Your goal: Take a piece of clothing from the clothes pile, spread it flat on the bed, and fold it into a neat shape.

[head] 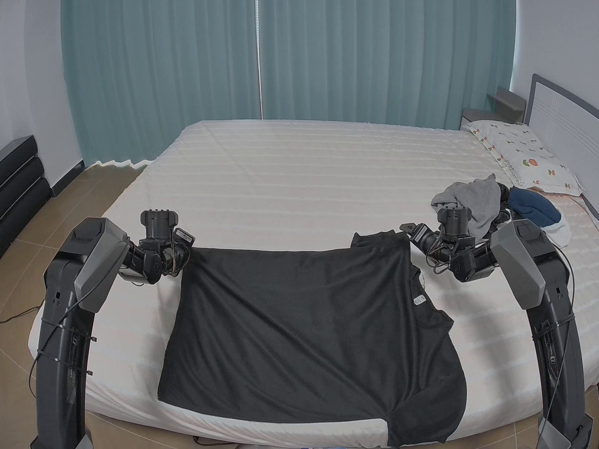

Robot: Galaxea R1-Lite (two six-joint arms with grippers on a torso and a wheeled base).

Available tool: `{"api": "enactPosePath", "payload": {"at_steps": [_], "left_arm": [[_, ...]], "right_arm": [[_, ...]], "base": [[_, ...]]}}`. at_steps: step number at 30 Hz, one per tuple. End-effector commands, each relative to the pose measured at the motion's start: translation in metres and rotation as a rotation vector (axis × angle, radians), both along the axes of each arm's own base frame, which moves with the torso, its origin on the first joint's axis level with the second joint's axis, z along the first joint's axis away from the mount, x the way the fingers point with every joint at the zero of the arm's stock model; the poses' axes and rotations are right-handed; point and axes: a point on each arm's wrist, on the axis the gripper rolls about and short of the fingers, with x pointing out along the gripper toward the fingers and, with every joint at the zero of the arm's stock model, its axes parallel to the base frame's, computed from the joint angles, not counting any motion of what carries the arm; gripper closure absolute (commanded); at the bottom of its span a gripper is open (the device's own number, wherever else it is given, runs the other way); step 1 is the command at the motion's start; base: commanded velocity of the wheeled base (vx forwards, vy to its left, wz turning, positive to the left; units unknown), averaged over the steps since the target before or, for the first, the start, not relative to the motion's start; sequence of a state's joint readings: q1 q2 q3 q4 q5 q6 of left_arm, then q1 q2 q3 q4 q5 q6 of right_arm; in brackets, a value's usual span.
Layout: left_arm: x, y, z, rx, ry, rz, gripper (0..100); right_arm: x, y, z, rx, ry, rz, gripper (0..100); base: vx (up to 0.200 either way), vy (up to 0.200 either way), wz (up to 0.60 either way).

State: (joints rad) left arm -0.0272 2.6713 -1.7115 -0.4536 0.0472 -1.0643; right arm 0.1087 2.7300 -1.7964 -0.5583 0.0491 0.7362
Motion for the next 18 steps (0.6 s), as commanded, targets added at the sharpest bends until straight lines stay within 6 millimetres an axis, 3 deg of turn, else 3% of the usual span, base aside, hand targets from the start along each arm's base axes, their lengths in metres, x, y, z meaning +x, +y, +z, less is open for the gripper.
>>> {"api": "enactPosePath", "payload": {"at_steps": [1,4,5,18], "left_arm": [[0.0004,0.0015,0.0018,0.001,-0.006,0.008,100],[0.0000,0.0007,0.0012,0.001,-0.005,0.008,100],[0.0000,0.0008,0.0012,0.002,-0.005,0.009,0],[-0.0008,0.0000,-0.0032,0.015,0.006,0.002,0]], "right_arm": [[-0.0001,0.0001,0.0042,0.001,-0.007,0.000,0],[-0.0001,0.0001,0.0051,0.002,-0.008,0.000,0],[-0.0001,0.0001,0.0051,0.002,-0.008,0.000,0],[-0.0012,0.0000,0.0029,0.000,0.001,0.000,0]], "base": [[0.000,0.000,0.00],[0.000,0.000,0.00],[0.000,0.000,0.00],[0.000,0.000,0.00]]}}
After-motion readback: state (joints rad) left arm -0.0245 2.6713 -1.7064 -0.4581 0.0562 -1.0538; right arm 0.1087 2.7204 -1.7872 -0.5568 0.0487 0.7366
